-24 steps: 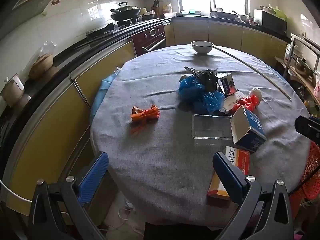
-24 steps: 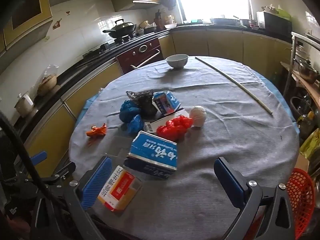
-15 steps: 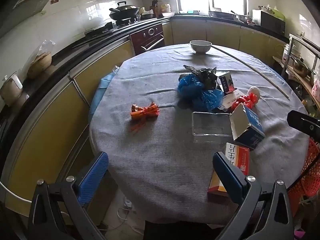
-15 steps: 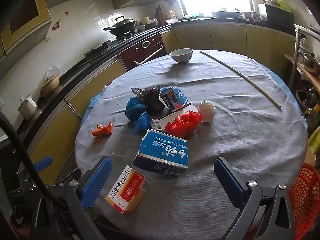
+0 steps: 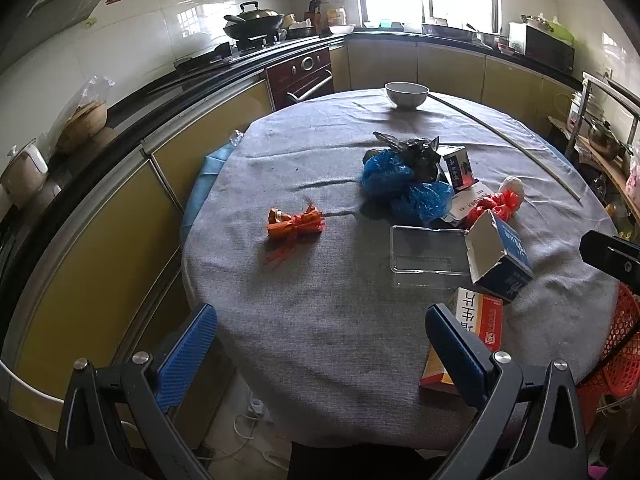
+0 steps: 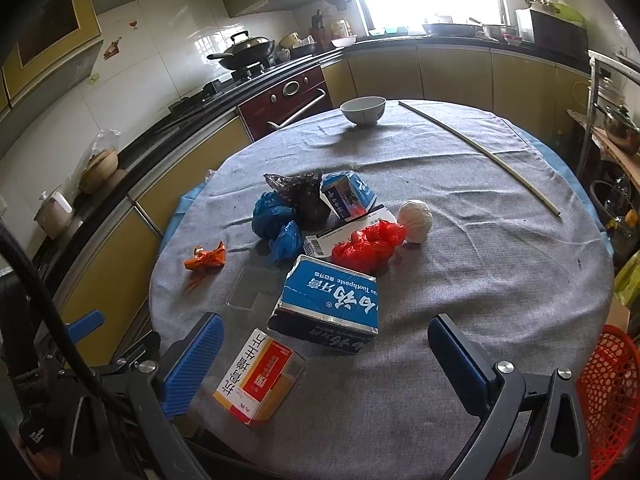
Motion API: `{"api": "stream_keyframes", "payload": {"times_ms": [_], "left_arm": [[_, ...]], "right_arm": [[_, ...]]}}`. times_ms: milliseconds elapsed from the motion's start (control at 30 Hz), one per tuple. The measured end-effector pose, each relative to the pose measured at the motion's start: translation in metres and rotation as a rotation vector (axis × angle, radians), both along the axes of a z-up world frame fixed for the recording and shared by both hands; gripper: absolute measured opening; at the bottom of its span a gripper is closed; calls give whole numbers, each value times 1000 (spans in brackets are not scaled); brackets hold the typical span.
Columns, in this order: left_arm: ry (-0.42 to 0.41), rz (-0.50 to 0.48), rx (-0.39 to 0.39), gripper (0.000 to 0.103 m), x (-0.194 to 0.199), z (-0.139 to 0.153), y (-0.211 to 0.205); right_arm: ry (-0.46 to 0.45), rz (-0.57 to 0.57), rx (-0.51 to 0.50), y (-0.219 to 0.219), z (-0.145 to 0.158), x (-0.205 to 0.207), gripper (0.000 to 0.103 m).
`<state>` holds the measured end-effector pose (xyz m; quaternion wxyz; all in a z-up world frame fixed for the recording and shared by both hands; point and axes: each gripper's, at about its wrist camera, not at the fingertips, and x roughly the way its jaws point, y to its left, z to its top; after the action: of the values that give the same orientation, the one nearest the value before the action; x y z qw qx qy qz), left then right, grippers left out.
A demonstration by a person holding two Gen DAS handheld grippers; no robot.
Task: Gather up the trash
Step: 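Move the right gripper toward the blue toothpaste box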
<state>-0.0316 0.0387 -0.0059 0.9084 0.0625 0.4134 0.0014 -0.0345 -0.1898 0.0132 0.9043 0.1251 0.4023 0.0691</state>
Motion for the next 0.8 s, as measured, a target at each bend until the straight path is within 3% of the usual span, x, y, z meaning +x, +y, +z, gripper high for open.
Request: {"api": "stream_keyframes", "payload": {"times_ms": [800], "left_arm": [[27, 0, -15, 103, 6, -10, 8]], "right_arm": [[23, 20, 22, 15, -12, 23, 103]]}}
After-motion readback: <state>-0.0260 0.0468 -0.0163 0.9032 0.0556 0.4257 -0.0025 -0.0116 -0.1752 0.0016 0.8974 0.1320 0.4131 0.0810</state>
